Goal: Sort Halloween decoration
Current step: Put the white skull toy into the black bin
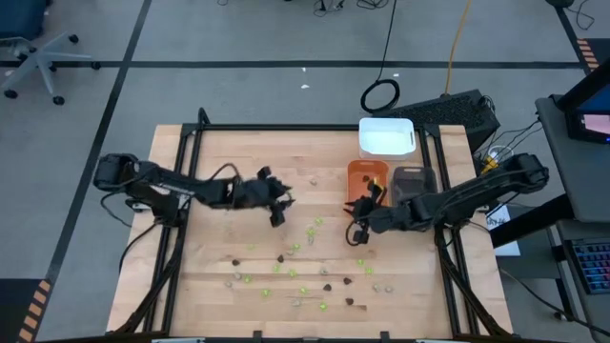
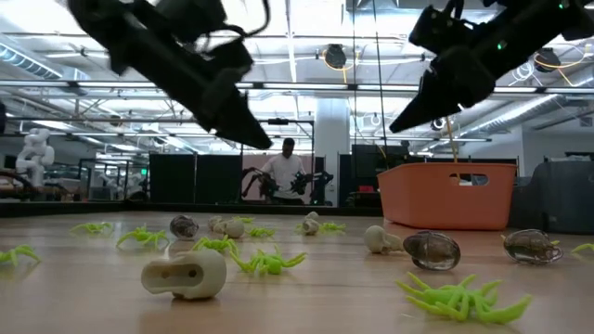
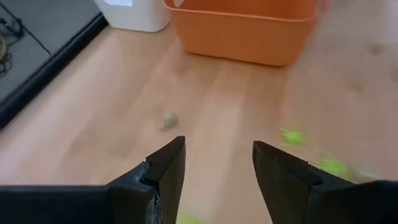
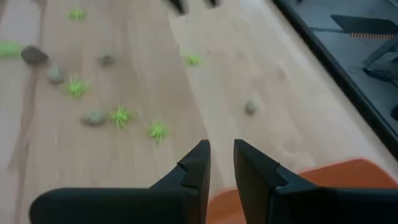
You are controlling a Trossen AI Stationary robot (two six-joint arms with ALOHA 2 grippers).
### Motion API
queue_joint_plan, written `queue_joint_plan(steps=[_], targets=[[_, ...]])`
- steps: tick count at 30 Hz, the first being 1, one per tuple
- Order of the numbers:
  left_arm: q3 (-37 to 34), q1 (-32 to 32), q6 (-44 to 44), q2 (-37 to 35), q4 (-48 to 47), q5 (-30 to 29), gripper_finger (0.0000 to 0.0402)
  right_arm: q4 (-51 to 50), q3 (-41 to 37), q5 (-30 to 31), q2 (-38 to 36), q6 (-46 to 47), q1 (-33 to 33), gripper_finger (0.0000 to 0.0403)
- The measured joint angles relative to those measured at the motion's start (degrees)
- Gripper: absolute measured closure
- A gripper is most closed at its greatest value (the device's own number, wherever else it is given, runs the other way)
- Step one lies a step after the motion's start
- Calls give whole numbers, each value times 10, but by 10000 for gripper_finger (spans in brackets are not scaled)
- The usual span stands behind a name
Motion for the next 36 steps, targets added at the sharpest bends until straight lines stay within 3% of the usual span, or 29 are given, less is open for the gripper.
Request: queue_joint_plan(steps=[4,10,22,36], targets=[[49,69,82,41,-17,61,210,-3,0,0,-3,-1,14,344],[167,140,121,106,-151,69,210,-3,0,1,-52,-30,42,344],[265,169,310,241,-192,214,210,-7,0,14,-96,-70,61,344],[333,186,316,333,-226,260,210,-26,0,11,-89,-56,61,344]])
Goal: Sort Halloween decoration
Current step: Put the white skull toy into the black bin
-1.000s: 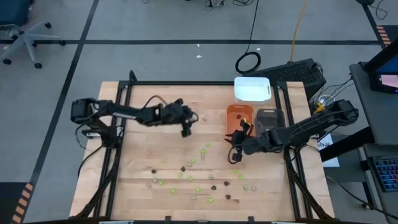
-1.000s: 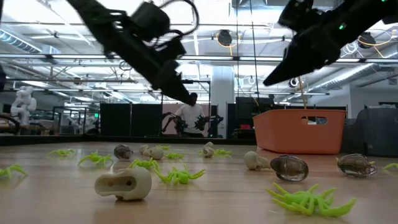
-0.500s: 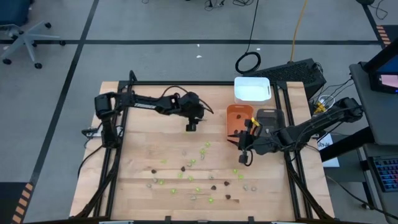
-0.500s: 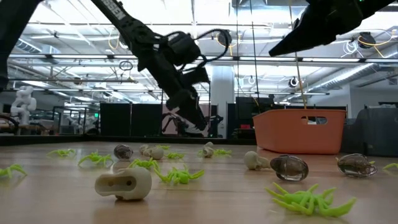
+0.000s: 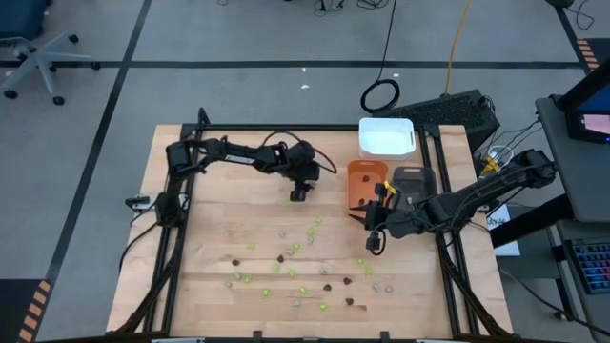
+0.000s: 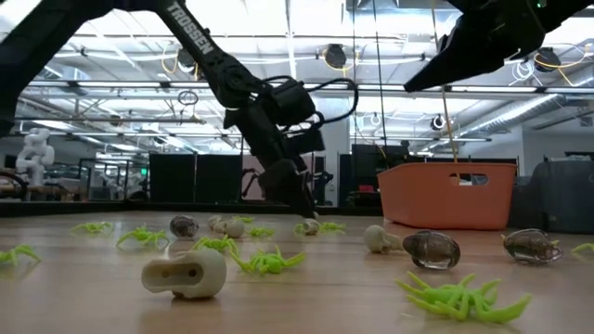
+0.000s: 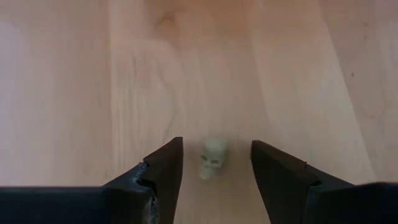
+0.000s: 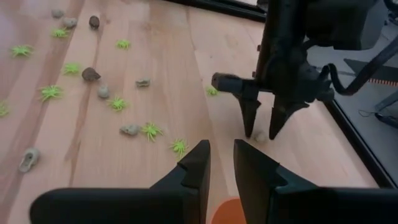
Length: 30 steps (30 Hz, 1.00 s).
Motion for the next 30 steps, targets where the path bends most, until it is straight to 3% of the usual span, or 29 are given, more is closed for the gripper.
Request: queue_joint_plan(steps=[6,9,19,30], targets=[[7,0,9,8,-12,5,212,-17,0,0,0,18,0,344],[7,0,-3,8,-26,2,232,-20,0,-1,0,26,0,344],[6,3,-6,8,-22,9,386,-24,0,-1,0,28,0,344],[3,-10,-31,-10,-34,29,389,-17,0,-1,51,31,0,344]])
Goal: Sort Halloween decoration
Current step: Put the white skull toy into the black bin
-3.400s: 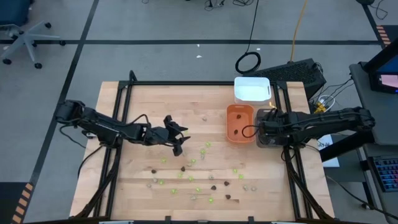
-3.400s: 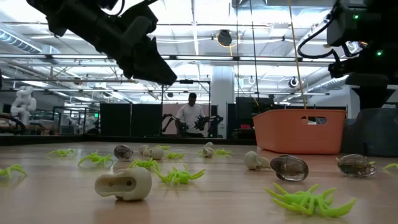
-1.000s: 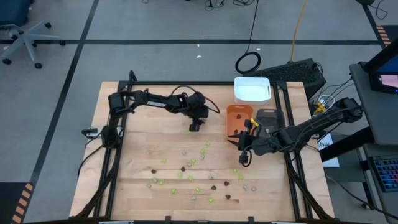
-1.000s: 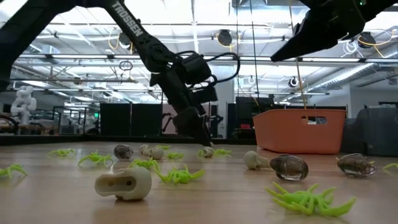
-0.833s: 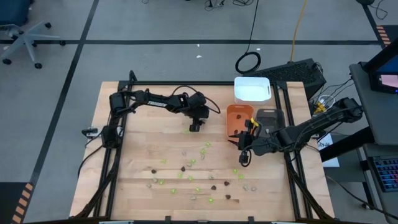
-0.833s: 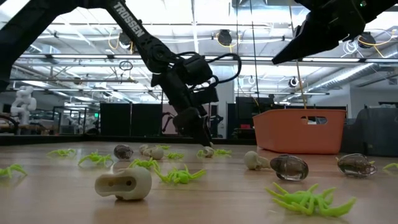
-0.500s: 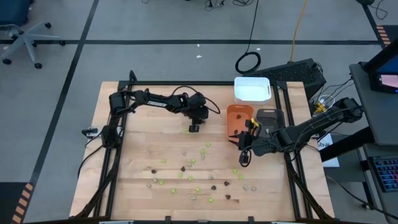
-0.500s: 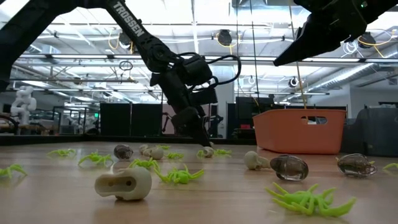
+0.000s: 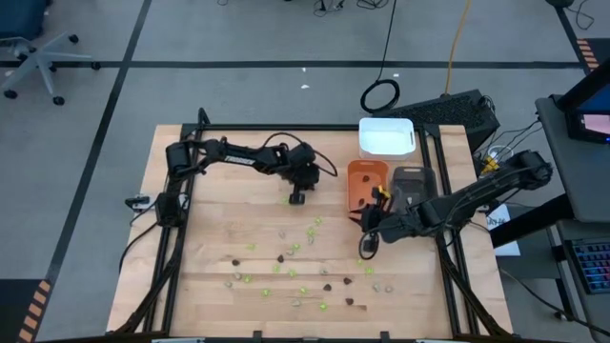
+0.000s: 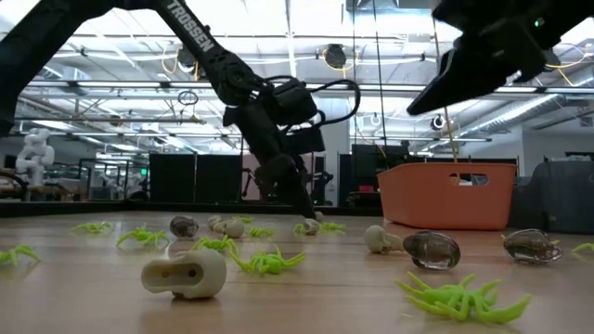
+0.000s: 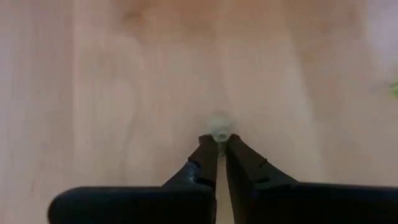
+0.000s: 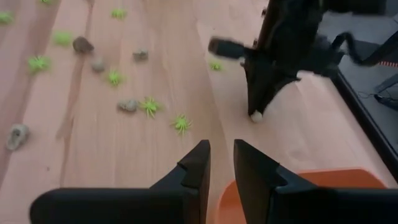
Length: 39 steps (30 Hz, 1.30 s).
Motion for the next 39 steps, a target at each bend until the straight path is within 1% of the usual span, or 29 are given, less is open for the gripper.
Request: queue_joint_plan(steps=[3,7,9,11,14,20,29,33,35,39], targets=[[0,-6,-15,-17,-13,10,391,22,0,0,37,-5,0,344],[0,-15,-33,-35,-25,46,391,64,0,1,85,-38,0,344],[0,-21,-43,-41,-32,38,391,85,0,1,99,-48,0,344],[1,-25,-49,-42,-30,23,391,95,0,1,104,-50,0,344],[1,-26,-51,-42,-37,34,391,104,0,1,102,-51,1,344],[-14,-46,-56,-42,-44,39,390,104,0,2,101,-50,7,344],[-16,-69,-66,-42,-41,38,390,104,0,-1,101,-45,7,344],[-16,-76,-67,-42,-38,38,389,104,0,-20,101,-45,7,344],[-16,-80,-79,-42,-36,39,389,107,0,-42,108,-50,7,344],[-16,-79,-112,-42,-18,71,389,117,0,-57,142,-68,7,342]])
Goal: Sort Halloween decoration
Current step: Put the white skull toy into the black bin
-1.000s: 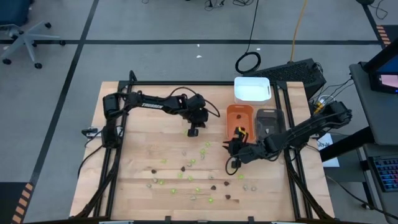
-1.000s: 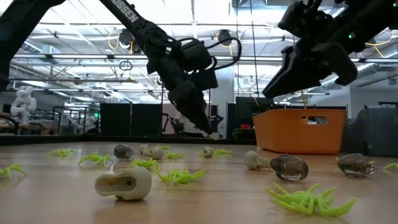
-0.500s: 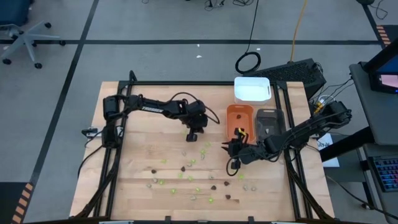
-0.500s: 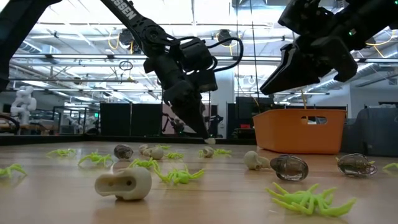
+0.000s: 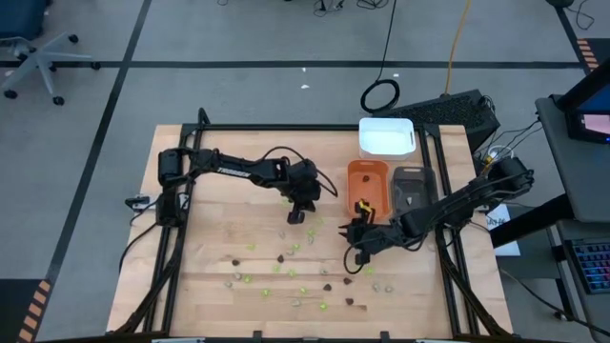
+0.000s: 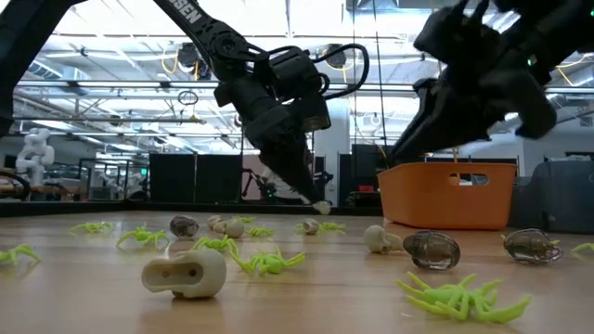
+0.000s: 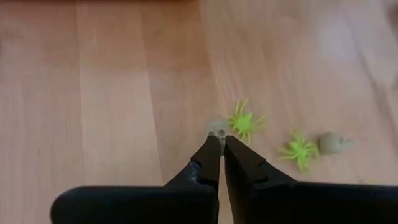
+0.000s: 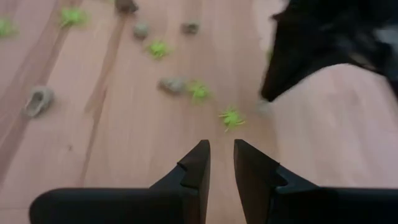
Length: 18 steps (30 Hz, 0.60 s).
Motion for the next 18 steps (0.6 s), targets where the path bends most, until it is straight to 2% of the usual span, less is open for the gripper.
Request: queue_joint_plan(steps=[8,12,18], targets=[[0,-10,-40,0,19,23,389,84,0,4,59,22,-1,315],[0,-24,-45,0,33,30,389,95,0,16,75,35,-2,297],[0,-51,-88,0,58,34,389,94,0,11,90,118,-1,283]])
